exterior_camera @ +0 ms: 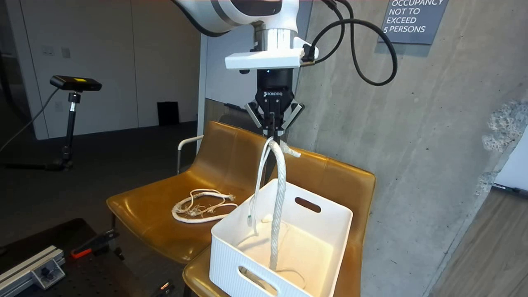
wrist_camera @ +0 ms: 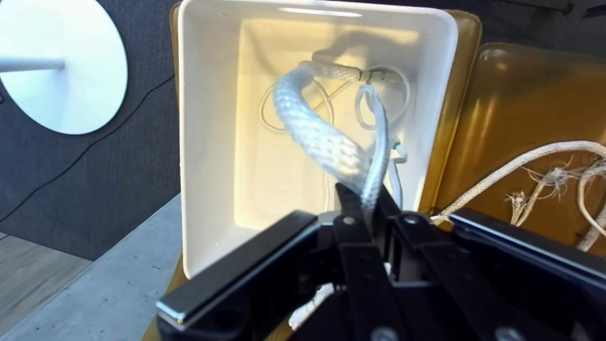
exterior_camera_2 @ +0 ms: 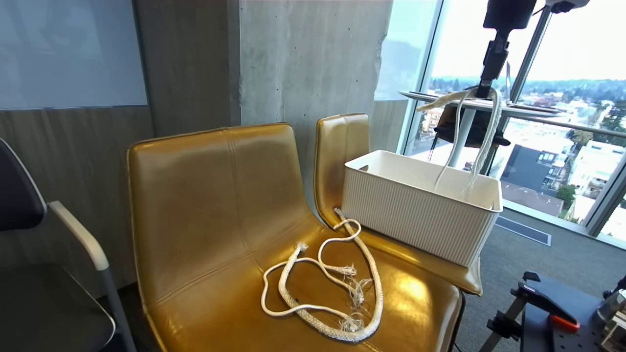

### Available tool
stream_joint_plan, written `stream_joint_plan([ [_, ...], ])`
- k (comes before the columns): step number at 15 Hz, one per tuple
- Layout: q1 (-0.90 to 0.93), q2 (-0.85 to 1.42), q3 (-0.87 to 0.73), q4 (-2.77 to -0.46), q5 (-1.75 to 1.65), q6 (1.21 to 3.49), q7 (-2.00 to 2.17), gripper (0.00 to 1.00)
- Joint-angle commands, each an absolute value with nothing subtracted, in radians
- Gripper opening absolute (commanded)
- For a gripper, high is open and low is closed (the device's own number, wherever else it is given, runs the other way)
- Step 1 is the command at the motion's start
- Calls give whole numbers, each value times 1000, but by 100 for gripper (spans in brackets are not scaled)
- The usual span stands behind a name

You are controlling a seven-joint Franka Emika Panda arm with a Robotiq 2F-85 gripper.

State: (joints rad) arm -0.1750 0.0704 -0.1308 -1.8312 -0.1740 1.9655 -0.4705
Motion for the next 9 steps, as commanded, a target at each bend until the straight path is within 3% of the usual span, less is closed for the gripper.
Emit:
stream_joint_plan([
  [1, -170, 74, -133, -1850, -147, 1998, -479, 3],
  [7, -186, 129, -141, -1776, -132, 2068, -489, 3],
  [8, -189, 139, -143, -1765, -136, 2083, -487, 36],
  [9, -192, 148, -145, -1755, -138, 2100, -486, 37],
])
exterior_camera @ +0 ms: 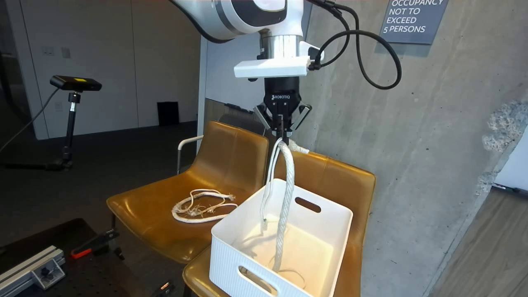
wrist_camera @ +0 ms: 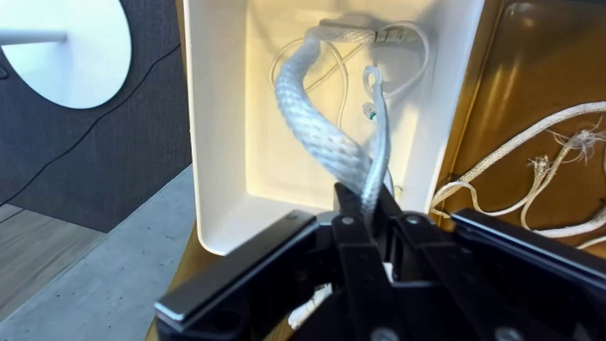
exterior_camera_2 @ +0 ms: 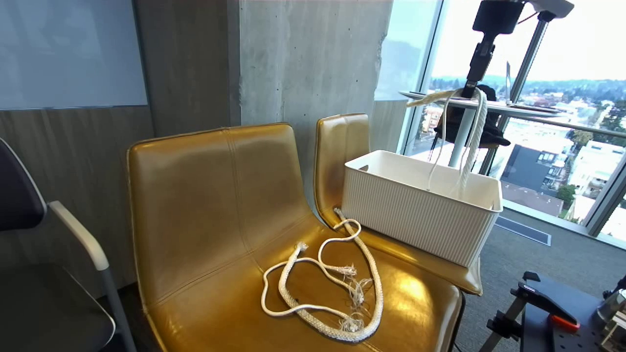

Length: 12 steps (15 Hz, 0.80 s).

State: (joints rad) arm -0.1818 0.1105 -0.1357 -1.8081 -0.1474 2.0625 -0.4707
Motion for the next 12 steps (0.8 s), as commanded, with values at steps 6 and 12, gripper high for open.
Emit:
stream_joint_plan([
  [6, -179, 168, -122, -1752, -138, 2162, -461, 80],
  [12, -69, 135, -16, -1918, -107, 2262, -405, 100],
])
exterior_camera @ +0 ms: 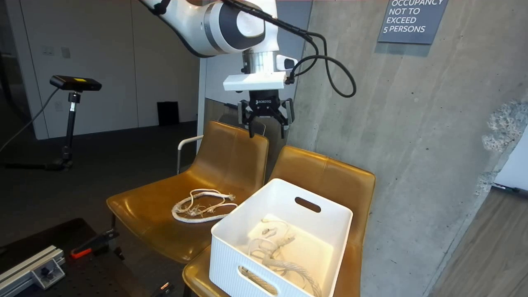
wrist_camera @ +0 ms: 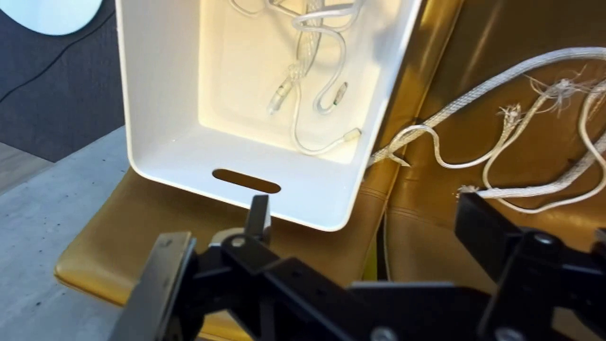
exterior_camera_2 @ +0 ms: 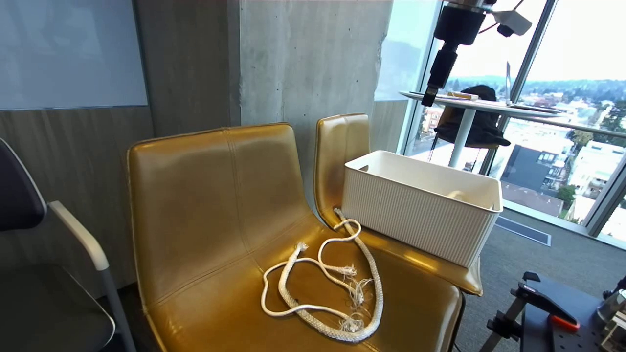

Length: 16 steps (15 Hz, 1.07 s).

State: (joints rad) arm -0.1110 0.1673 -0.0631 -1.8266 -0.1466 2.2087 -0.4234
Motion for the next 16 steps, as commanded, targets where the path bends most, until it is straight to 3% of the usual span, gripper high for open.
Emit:
stream_joint_plan([
  [1, -60, 125, 6, -1948, -58, 2267, -441, 100],
  [7, 12, 98, 120, -2136, 116, 2338, -653, 100],
  [16, 59, 238, 172, -2174, 62, 2418, -918, 100],
])
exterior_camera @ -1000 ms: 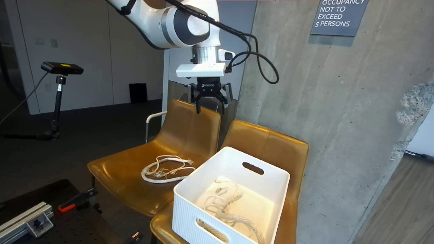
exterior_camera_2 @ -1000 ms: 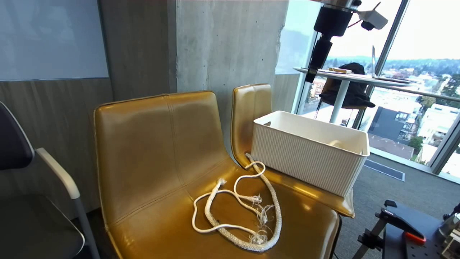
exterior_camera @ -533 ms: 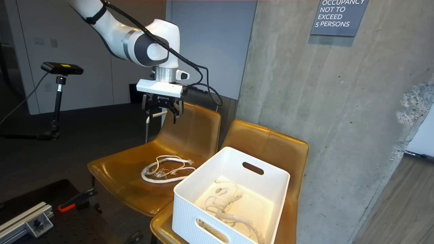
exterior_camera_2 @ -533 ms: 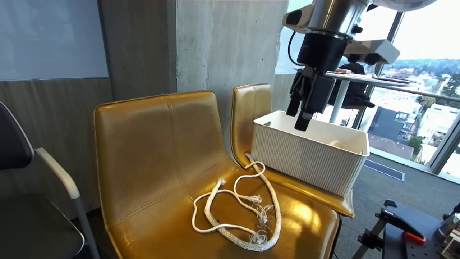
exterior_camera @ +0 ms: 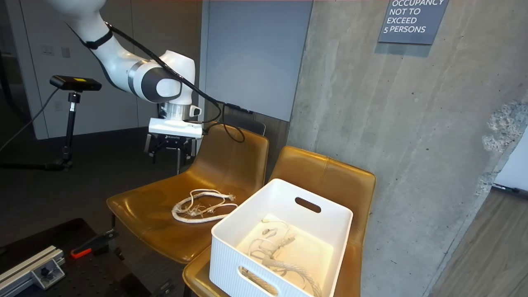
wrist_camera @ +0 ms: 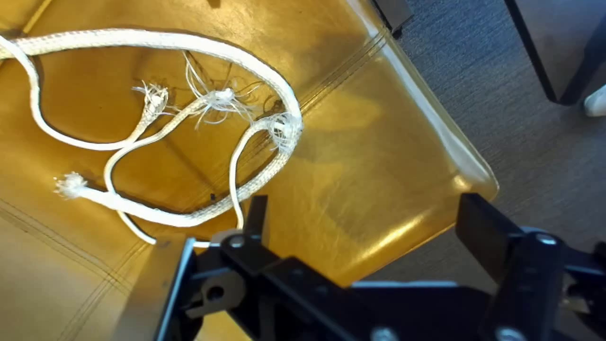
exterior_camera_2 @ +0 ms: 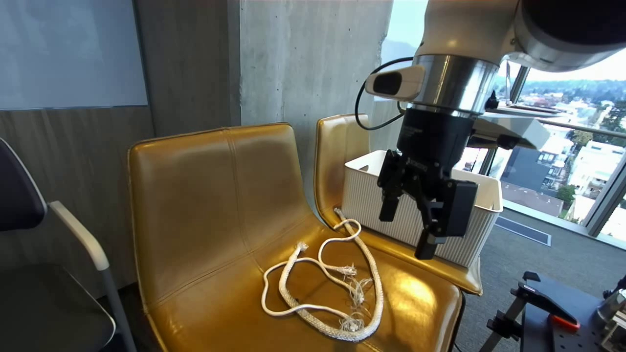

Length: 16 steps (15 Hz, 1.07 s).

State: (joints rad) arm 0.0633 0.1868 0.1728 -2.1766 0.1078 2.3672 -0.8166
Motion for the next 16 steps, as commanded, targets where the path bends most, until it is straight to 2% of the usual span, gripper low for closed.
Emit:
stream_joint_plan([
  [1, 57, 254, 169, -2179, 37, 2438, -945, 100],
  [10, 2, 467, 126, -2221, -168, 2726, -1069, 100],
  [16, 21, 606, 110, -2149, -284, 2803, -1053, 100],
])
